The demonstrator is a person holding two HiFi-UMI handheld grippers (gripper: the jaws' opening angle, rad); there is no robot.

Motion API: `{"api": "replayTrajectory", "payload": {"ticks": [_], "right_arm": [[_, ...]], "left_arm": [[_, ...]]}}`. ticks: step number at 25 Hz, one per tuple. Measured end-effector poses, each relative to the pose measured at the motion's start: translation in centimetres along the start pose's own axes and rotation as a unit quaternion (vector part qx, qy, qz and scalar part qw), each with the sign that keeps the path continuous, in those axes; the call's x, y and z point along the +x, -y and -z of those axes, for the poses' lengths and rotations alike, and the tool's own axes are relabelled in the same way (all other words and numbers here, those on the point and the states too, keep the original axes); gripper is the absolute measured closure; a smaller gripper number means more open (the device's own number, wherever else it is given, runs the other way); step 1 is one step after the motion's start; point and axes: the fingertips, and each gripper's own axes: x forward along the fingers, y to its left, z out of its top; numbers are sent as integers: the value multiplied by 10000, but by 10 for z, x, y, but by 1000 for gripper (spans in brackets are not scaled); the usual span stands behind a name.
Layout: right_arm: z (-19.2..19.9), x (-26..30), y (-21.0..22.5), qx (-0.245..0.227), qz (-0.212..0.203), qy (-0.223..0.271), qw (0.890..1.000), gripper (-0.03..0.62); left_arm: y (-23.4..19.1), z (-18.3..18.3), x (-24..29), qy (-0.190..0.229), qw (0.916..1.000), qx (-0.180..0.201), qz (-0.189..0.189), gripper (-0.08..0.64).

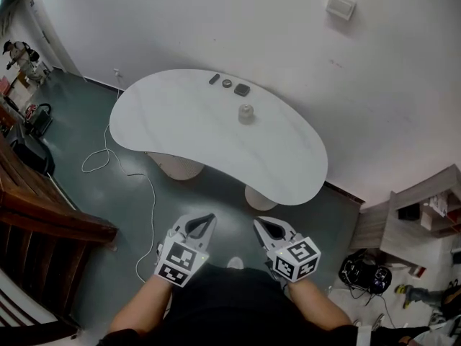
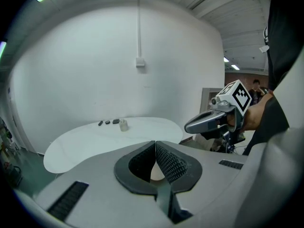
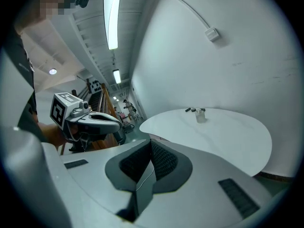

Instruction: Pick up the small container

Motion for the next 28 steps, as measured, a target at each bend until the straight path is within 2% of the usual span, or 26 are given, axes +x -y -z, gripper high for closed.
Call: {"api": "replayTrajectory", "payload": {"ticks": [8,15,23,28], "right_arm": [[-3,10,19,13,113,-17,9999,597],[-12,40,41,19,304,-28,9995,597],[-68,101,84,-16,745,38,9972,597],[-104,146,99,-188,936,62,9954,597]], "left_arm": [[-29,-9,16,70,10000,-12,-68,543],[-60,-11,52,75,9997,64,208,543],[-143,-61,105,389,9975,199,558,543],[-192,-78,134,466,9946,343,861,543]]}}
